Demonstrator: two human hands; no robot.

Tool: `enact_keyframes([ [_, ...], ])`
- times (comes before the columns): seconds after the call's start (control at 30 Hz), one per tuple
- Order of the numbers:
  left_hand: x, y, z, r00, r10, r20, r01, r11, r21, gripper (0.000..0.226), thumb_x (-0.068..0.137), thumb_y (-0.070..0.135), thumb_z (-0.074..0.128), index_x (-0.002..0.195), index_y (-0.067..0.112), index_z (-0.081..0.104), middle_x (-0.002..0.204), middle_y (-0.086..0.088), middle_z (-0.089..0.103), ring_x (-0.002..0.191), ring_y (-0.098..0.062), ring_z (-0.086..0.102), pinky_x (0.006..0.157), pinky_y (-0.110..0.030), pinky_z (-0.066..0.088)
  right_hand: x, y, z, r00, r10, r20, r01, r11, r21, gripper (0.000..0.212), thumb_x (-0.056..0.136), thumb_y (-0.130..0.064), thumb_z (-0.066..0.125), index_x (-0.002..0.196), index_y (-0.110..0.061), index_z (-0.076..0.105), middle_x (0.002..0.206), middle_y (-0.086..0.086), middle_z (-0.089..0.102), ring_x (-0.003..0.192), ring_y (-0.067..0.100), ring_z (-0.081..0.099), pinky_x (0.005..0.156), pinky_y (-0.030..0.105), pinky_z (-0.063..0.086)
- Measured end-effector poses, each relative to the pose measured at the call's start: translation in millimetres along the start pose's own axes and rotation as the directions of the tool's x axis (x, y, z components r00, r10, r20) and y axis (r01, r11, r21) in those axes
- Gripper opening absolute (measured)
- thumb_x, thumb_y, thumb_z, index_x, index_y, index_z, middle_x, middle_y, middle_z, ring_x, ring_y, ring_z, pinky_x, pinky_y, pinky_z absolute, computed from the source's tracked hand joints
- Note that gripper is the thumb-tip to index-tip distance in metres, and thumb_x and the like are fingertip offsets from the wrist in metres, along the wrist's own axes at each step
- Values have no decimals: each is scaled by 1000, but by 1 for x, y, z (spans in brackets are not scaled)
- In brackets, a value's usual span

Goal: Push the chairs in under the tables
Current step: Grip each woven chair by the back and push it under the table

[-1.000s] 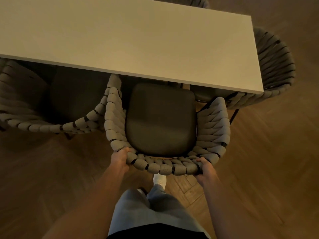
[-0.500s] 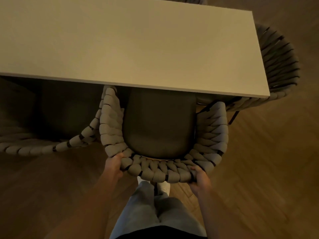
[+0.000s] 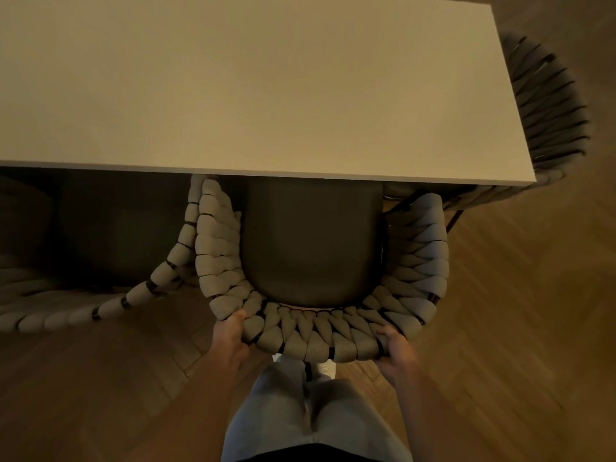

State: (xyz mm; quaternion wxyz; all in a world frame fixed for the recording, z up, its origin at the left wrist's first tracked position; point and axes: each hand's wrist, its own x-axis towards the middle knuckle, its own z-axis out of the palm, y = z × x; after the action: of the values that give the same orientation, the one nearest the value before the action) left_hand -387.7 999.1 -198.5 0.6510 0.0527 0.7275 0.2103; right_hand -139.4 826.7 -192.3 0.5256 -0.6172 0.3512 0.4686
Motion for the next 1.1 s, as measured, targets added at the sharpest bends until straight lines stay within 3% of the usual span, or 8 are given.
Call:
enact_keyframes([
  [0.17, 6, -2, 6, 998, -56, -3, 56, 998, -34, 33, 99, 2, 59, 129, 15, 59, 122, -17, 65, 111, -38, 64, 100, -59, 52, 2, -3, 0, 998, 20, -62, -21, 1000, -10, 46, 94, -3, 63, 138, -7, 53, 125, 20, 65, 111, 38, 66, 94, 54, 55],
  [0.3, 9, -3, 8, 996, -88, -24, 87, 996, -33, 35, 97, 2, 60, 130, 14, 60, 123, -18, 66, 109, -37, 65, 97, -58, 54, 3, -5, 2, 998, 15, -56, -16, 1000, -22, 47, 93, -1, 62, 138, -8, 53, 124, 20, 66, 111, 38, 66, 99, 56, 52],
  [0.47, 15, -8, 14, 996, -88, 1, 88, 995, -43, 32, 97, -4, 57, 121, 17, 59, 109, -14, 65, 101, -34, 63, 94, -57, 52, 6, -14, 5, 999, 4, -43, -5, 999, -35, 43, 94, 0, 61, 136, -7, 54, 124, 19, 66, 112, 38, 65, 100, 57, 52],
  [0.7, 16, 1, 33, 998, -56, -7, 56, 996, -64, 33, 97, -1, 60, 127, 15, 60, 126, -17, 64, 111, -36, 63, 97, -56, 52, 14, -33, 18, 1000, -3, 13, 3, 999, -33, 21, 96, 2, 58, 114, -8, 61, 115, 17, 68, 108, 35, 65, 95, 52, 53],
  [0.8, 16, 18, 46, 1000, -29, 1, 29, 998, -51, 33, 101, 5, 58, 134, 11, 58, 115, -15, 66, 103, -33, 64, 90, -53, 53, 13, -43, 33, 1000, -2, 25, 3, 999, -36, 14, 97, 3, 57, 103, -9, 61, 108, 16, 68, 104, 33, 65, 94, 50, 52],
  [0.87, 17, 27, 51, 999, -39, -7, 38, 999, -33, 32, 102, 6, 58, 134, 10, 58, 113, -16, 66, 99, -32, 64, 90, -53, 54, 15, -46, 37, 1000, 2, 28, -1, 999, -32, 13, 97, 2, 57, 105, -8, 61, 108, 16, 67, 103, 33, 65, 94, 49, 53],
  [0.97, 19, 32, 50, 998, -55, -9, 55, 998, -12, 37, 101, 6, 60, 137, 11, 57, 129, -19, 63, 95, -31, 65, 90, -53, 54, 14, -47, 41, 999, 15, 32, -14, 999, -43, 17, 98, 1, 57, 113, -6, 58, 112, 18, 66, 106, 35, 65, 94, 51, 53],
  [1.1, 17, 31, 55, 998, -47, 32, 48, 999, -24, 34, 103, 6, 56, 136, 11, 56, 118, -16, 65, 88, -29, 63, 88, -52, 51, 19, -50, 41, 1000, -7, 3, 7, 998, -57, 23, 96, 1, 59, 119, -2, 59, 113, 20, 68, 103, 36, 67, 94, 52, 54],
])
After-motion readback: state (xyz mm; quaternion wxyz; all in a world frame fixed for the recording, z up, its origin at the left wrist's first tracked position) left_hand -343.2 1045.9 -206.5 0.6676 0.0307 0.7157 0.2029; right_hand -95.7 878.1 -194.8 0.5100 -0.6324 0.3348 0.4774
